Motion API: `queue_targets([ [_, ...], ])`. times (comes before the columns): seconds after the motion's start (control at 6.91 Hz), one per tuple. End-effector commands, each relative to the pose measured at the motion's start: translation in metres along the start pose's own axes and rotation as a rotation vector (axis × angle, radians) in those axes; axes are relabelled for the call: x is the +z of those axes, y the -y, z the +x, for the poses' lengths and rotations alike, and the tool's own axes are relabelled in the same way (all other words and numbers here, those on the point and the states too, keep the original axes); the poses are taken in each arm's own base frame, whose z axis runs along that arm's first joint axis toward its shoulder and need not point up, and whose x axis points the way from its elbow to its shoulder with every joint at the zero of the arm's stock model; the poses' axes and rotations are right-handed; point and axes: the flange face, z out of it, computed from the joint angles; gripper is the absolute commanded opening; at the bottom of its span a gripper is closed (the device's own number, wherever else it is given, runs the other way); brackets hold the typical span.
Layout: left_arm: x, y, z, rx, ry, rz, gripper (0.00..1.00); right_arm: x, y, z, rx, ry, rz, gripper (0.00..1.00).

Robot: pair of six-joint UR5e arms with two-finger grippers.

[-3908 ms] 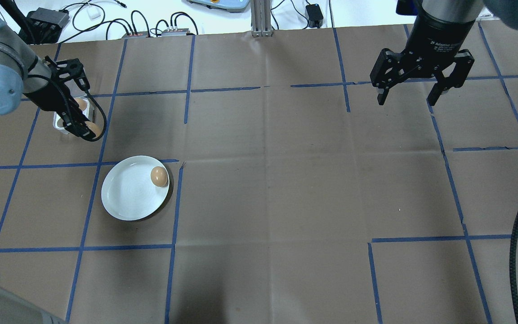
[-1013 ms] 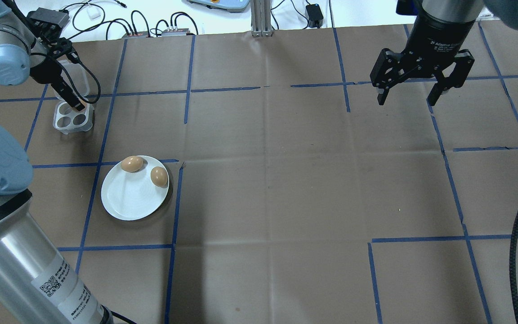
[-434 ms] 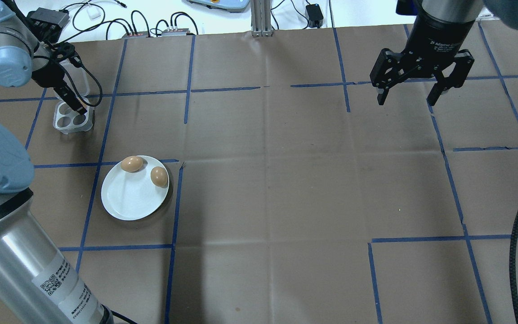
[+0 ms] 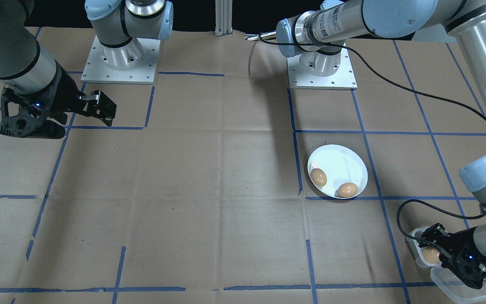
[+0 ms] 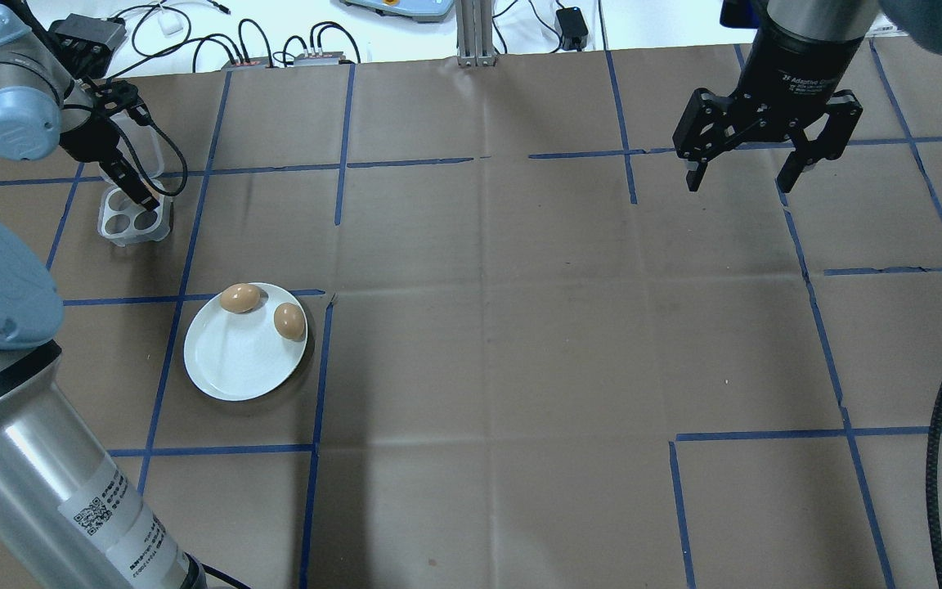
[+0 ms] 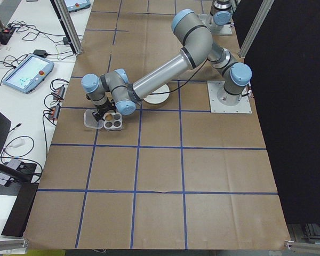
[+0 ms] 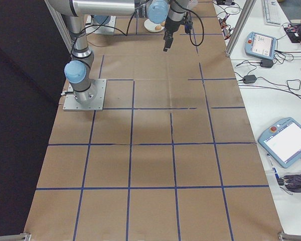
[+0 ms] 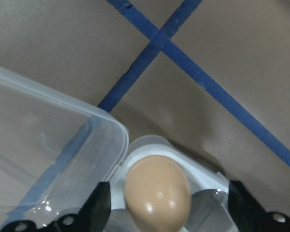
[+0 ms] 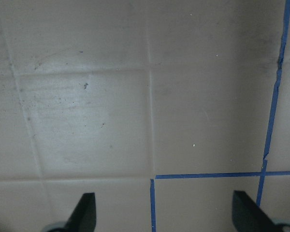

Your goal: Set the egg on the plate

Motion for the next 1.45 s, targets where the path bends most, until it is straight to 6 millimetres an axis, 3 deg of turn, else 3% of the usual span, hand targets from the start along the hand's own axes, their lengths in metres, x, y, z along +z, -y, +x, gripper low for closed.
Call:
queue_targets([
  [0.0,-0.003,0.0,0.0,0.006,0.004,0.001,0.18,0.0,0.0,0.0,0.0,0.0,0.0,1.0],
  [0.14,-0.008,-0.001,0.0,0.007,0.014,-0.001,0.0,-0.001,-0.001,0.0,0.0,0.001,0.001,1.0],
  [0.58,-0.045,-0.001,0.009,0.067,0.056,0.009,0.0,0.0,0.0,0.0,0.0,0.0,0.0,1.0],
  [0.72,-0.063,-0.006,0.028,0.058,-0.011,0.001,0.0,0.0,0.0,0.0,0.0,0.001,0.0,1.0],
  [0.87,-0.083,-0.011,0.057,0.032,-0.069,-0.011,0.0,0.0,0.0,0.0,0.0,0.001,0.0,1.0],
  [1.01,-0.091,-0.021,0.094,-0.033,-0.099,-0.018,0.0,-0.001,-0.001,0.0,0.0,0.001,0.001,1.0],
  [1.3,-0.087,-0.037,0.191,-0.154,-0.166,-0.05,0.0,-0.001,-0.001,0.0,0.0,0.001,0.001,1.0],
])
